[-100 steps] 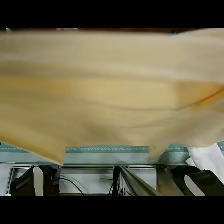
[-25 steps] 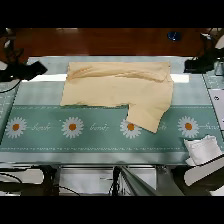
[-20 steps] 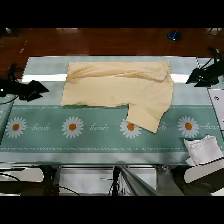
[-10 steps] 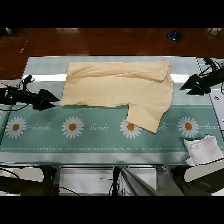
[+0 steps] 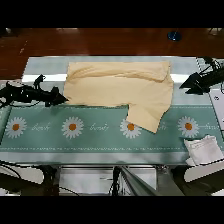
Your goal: Fold the shirts.
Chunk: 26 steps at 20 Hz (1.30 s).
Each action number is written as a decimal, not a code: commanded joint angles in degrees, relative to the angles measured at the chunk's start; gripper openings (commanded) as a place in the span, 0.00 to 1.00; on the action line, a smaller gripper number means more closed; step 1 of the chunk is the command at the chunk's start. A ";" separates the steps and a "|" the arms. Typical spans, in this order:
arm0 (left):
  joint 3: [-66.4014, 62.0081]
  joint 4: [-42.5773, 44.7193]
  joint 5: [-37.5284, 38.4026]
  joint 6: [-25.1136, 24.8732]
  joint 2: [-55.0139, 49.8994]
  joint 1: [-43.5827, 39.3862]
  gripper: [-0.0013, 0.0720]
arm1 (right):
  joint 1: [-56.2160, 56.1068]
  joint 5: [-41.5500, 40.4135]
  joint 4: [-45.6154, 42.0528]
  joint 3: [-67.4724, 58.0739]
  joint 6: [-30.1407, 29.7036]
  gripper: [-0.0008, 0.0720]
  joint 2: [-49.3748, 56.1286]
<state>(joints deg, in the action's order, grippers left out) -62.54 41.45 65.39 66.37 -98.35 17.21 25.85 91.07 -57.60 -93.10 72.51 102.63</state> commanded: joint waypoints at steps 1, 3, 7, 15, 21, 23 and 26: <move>0.02 0.11 -0.39 0.72 -0.28 -0.02 0.06 | 0.04 1.49 -0.92 0.02 -0.42 0.80 -1.07; 0.02 0.09 1.53 0.11 -0.28 0.87 0.06 | 0.07 2.82 -1.81 0.68 -0.87 0.80 -1.09; 0.00 0.07 3.52 -0.24 -0.26 2.23 0.06 | 0.00 2.75 1.81 8.48 -2.27 0.77 -1.97; -0.11 -0.61 4.15 -0.74 -0.20 2.49 0.06 | -0.02 -11.32 2.25 28.17 -4.07 0.74 -10.12; -0.11 -1.01 4.11 -1.20 -0.15 2.51 0.06 | -6.56 -18.58 4.33 35.17 -4.46 0.64 -10.10; -0.11 -1.01 4.13 -1.20 -0.15 2.51 0.06 | -10.95 -23.58 4.81 35.23 -4.07 0.40 -10.12; -0.24 -1.03 4.28 -1.38 -0.07 2.51 0.06 | -13.90 -26.62 7.78 34.95 -3.85 0.04 -10.56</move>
<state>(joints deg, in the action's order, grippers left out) -62.63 40.60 69.45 65.23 -98.50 19.68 15.29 69.19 -52.18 -58.61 68.42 92.44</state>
